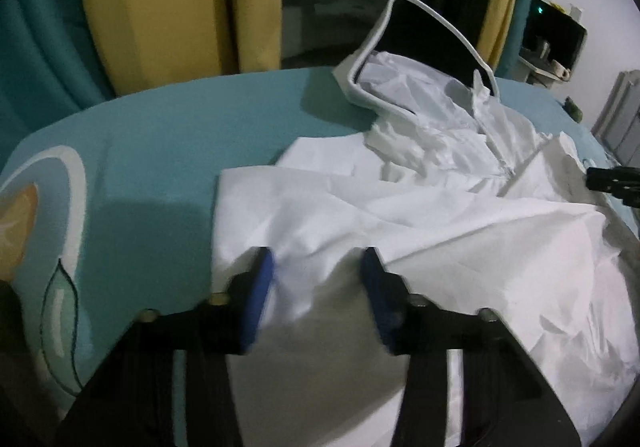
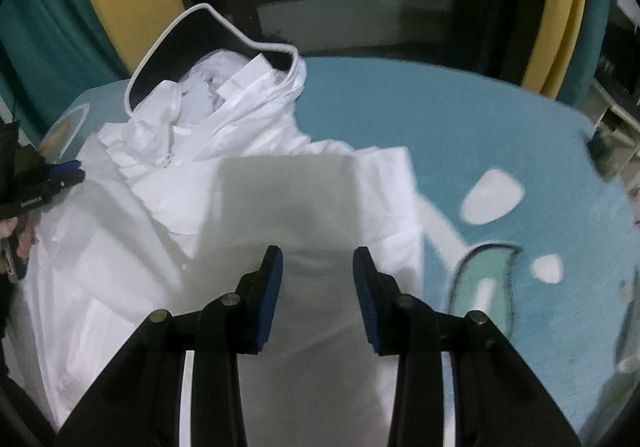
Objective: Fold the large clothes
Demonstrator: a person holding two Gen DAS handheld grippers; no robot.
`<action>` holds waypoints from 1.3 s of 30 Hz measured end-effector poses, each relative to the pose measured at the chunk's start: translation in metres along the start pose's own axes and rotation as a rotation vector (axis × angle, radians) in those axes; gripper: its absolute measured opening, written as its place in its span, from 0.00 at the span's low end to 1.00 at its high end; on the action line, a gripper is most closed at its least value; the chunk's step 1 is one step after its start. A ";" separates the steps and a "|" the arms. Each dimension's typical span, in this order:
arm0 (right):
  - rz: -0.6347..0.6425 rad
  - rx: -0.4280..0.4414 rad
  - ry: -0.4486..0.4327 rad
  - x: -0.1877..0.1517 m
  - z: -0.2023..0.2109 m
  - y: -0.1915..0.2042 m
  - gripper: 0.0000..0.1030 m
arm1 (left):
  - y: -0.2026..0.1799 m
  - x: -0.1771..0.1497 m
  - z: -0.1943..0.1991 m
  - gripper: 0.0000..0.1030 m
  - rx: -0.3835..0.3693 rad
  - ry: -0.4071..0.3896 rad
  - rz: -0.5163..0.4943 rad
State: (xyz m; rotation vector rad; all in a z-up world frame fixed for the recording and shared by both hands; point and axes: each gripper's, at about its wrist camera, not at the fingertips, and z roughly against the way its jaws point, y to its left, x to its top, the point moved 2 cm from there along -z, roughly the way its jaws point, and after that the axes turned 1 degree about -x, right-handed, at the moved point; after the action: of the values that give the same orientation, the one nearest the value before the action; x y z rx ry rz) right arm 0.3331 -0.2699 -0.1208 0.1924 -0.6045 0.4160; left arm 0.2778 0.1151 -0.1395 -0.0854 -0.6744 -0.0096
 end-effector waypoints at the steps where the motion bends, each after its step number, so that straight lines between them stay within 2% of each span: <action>1: 0.004 -0.024 -0.005 0.001 0.002 -0.004 0.35 | 0.003 0.000 0.000 0.24 0.003 -0.001 0.009; 3: -0.005 -0.012 0.011 0.000 0.000 -0.012 0.42 | 0.008 0.000 0.000 0.19 0.000 -0.002 0.027; 6: -0.038 0.058 0.039 -0.006 -0.012 -0.016 0.42 | 0.010 0.000 0.001 0.15 0.005 -0.007 0.030; 7: -0.023 0.057 0.032 -0.010 -0.013 -0.012 0.41 | 0.010 0.000 0.001 0.14 0.008 -0.008 0.030; 8: -0.008 0.045 0.020 -0.010 -0.012 -0.009 0.21 | 0.010 0.000 0.001 0.12 0.012 -0.009 0.033; 9: 0.004 0.034 0.019 -0.011 -0.010 -0.007 0.06 | 0.012 0.000 0.001 0.10 0.017 -0.011 0.038; 10: 0.005 0.013 0.008 -0.012 -0.004 -0.006 0.03 | 0.013 0.000 0.002 0.09 0.019 -0.012 0.044; 12: -0.005 -0.008 -0.045 -0.011 0.018 -0.007 0.03 | 0.017 -0.001 0.004 0.08 0.027 -0.019 0.053; 15: -0.047 0.006 -0.090 -0.009 0.050 -0.008 0.03 | 0.022 0.000 0.009 0.05 0.045 -0.043 0.063; 18: -0.082 0.021 -0.076 -0.014 0.081 -0.008 0.03 | 0.029 0.001 0.014 0.05 0.060 -0.063 0.081; 21: -0.130 0.073 -0.053 -0.011 0.088 -0.012 0.04 | 0.036 0.004 0.012 0.05 0.068 -0.064 0.096; 22: -0.154 0.095 -0.039 -0.007 0.084 -0.015 0.08 | 0.037 0.005 0.011 0.05 0.066 -0.059 0.100; 24: -0.187 0.064 -0.020 0.005 0.071 -0.021 0.31 | 0.038 0.006 0.009 0.05 0.057 -0.051 0.105; 25: -0.202 0.037 -0.029 0.013 0.062 -0.025 0.60 | 0.038 0.007 0.010 0.05 0.050 -0.046 0.110; 26: -0.222 0.042 -0.062 0.020 0.058 -0.029 0.73 | 0.037 0.007 0.011 0.05 0.049 -0.042 0.114; 28: -0.244 0.069 -0.122 0.028 0.055 -0.037 0.73 | 0.037 0.008 0.017 0.05 0.035 -0.044 0.129; 30: -0.214 0.046 -0.136 0.027 0.058 -0.038 0.73 | 0.035 0.007 0.027 0.05 0.006 -0.054 0.138; 33: -0.045 -0.035 -0.166 0.010 0.065 -0.030 0.73 | 0.031 0.002 0.040 0.07 -0.022 -0.071 0.129; 35: 0.082 -0.126 -0.153 -0.012 0.065 -0.026 0.73 | 0.028 -0.002 0.045 0.09 -0.055 -0.068 0.127; 37: 0.164 -0.148 -0.134 -0.031 0.066 -0.021 0.73 | 0.026 -0.008 0.046 0.13 -0.077 -0.051 0.137; 39: 0.246 -0.129 -0.123 -0.049 0.067 -0.009 0.72 | 0.025 -0.013 0.045 0.13 -0.094 -0.034 0.163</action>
State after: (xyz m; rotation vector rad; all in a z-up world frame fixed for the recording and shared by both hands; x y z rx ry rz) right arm 0.2661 -0.3134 -0.0962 0.0197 -0.7774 0.6039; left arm 0.2408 0.1435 -0.1145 -0.2310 -0.6993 0.1167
